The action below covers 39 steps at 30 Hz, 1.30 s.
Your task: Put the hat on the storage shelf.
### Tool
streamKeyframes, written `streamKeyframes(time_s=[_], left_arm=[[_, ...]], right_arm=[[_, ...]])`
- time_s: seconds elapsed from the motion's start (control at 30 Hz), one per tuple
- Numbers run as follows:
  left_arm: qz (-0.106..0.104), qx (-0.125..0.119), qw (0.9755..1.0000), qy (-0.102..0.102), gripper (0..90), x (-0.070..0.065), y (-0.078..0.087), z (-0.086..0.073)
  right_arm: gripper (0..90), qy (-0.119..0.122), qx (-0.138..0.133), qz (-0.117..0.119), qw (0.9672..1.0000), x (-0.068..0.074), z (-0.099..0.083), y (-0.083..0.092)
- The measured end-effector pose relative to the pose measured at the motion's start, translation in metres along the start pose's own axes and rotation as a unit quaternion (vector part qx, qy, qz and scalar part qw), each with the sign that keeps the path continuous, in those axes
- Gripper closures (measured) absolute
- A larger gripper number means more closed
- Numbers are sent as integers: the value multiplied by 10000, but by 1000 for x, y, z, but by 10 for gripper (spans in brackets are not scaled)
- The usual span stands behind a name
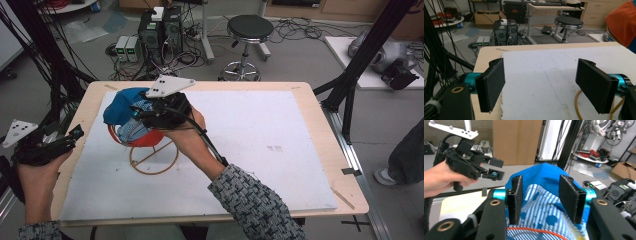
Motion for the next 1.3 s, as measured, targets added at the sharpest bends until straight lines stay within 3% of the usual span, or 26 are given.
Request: streamKeyframes(time_s=[0.17, 0.27, 0.43, 0.67, 0.83, 0.97, 1.03, 1.1, 1.13, 1.17, 1.2, 1.27, 1.3], left_arm=[[10, 4, 10000, 1, 238, 1, 0, 0], [30, 18, 10000, 4, 238, 1, 0, -1], [22, 21, 10000, -25, 238, -1, 0, 0], [26, 22, 10000, -11, 238, 1, 0, -1], [30, -4, 10000, -15, 238, 1, 1, 0], [32, 17, 10000, -27, 238, 0, 0, 0], [27, 25, 10000, -33, 238, -1, -1, -1], [28, 34, 10000, -35, 238, -2, -2, -1], [12, 44, 10000, -53, 238, -4, -3, -2], [12, 44, 10000, -53, 238, -4, -3, -2], [22, 56, 10000, -71, 238, -5, -4, -2], [0, 56, 9999, -96, 238, -7, -6, -2], [-21, 75, 9999, -104, 238, -8, -7, -2]], right_arm=[[470, -100, -63, -219, 9997, -9, -4, 12], [462, -238, -169, -410, 9987, -22, -10, 26], [463, -543, -261, -378, 9975, -31, -17, 34], [462, -527, -338, -430, 9971, -33, -17, 43], [449, -572, -381, -621, 9957, -42, -23, 59], [413, -715, -394, -870, 9929, -56, -34, 80], [402, -844, -446, -1116, 9892, -67, -44, 99], [398, -868, -481, -1185, 9880, -70, -47, 104], [387, -912, -521, -1404, 9845, -78, -54, 122], [387, -912, -521, -1404, 9845, -78, -54, 122], [367, -971, -545, -1616, 9805, -85, -62, 137], [345, -1030, -561, -1856, 9756, -92, -70, 154], [345, -1030, -561, -1856, 9756, -92, -70, 154]])
Point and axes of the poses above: each handheld gripper's, and its own axes: y roughly backward along the jaws, z roughly out of its top, x roughly to its left, the point moved 2 cm from there along -y, roughly forward along the jaws, and after that the axes turned 3 degrees about -x, right-handed, at the moved point
